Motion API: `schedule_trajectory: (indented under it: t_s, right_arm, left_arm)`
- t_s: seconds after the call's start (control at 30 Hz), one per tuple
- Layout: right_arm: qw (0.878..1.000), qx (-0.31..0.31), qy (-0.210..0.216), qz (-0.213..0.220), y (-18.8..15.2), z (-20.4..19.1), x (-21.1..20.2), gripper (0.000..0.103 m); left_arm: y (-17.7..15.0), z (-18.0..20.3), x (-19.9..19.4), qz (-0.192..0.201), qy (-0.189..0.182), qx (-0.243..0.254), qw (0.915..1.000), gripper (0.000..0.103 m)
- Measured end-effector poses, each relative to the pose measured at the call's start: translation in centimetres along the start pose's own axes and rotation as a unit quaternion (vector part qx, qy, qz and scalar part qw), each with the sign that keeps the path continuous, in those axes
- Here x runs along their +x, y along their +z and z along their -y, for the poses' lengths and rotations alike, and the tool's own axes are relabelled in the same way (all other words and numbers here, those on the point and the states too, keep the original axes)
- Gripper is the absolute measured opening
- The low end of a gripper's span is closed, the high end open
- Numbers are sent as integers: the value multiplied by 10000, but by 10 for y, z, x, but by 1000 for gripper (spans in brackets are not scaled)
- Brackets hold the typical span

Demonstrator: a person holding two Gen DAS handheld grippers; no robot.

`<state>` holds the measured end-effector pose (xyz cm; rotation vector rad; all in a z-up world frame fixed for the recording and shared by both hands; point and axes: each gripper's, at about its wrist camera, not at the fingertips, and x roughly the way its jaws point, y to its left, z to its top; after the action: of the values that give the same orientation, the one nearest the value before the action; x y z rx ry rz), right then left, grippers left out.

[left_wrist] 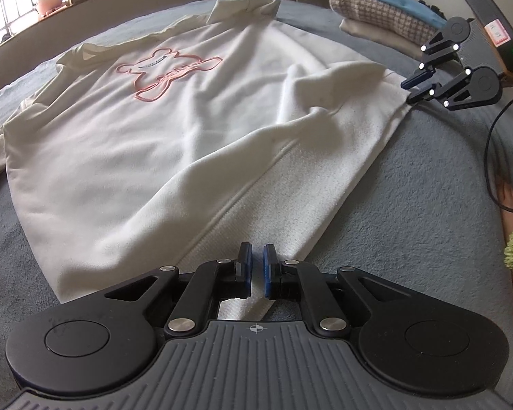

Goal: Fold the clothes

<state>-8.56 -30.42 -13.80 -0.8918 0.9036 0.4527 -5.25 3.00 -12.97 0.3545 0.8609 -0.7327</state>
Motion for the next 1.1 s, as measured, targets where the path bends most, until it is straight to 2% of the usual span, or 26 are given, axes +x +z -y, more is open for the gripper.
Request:
schedule_trajectory:
  t_s: [0.1, 0.13, 0.17, 0.2, 0.43, 0.7, 0.83, 0.93, 1.03, 1.1]
  right_arm:
    - [10000, 2, -31, -11, -3, 0, -1, 15]
    - [10000, 3, -42, -13, -3, 0, -2, 11]
    - [10000, 4, -53, -15, -4, 0, -3, 2]
    - [10000, 5, -64, -17, -5, 0, -3, 0]
    - [9999, 14, -143, -31, -11, 0, -7, 0]
    - [9951, 860, 481, 101, -11, 19, -26, 0]
    - [9883, 1290, 799, 168, -11, 28, -35, 4]
    - [9813, 1609, 1037, 218, -11, 35, -42, 19]
    - [9726, 1926, 1272, 267, -11, 43, -49, 19]
    - [9620, 2264, 1413, 581, 5, 50, -47, 19]
  left_arm:
    - [-1, -1, 0, 15, -24, -63, 10000, 6]
    - [-1, -1, 0, 21, -33, -76, 10000, 6]
    - [-2, -2, 0, 27, -41, -84, 10000, 6]
    - [-2, -2, 0, 33, -48, -76, 10000, 6]
    - [-2, -4, 0, 40, -102, -71, 9999, 6]
    - [-2, -9, -1, 11, -214, -194, 9996, 5]
    - [-3, -16, -7, -102, -312, -471, 9984, 6]
    - [-3, -23, -21, -81, -380, -652, 9971, 5]
    - [5, -30, -23, 64, -545, -957, 9939, 6]
    - [15, -28, -14, 143, -610, -1024, 9928, 5]
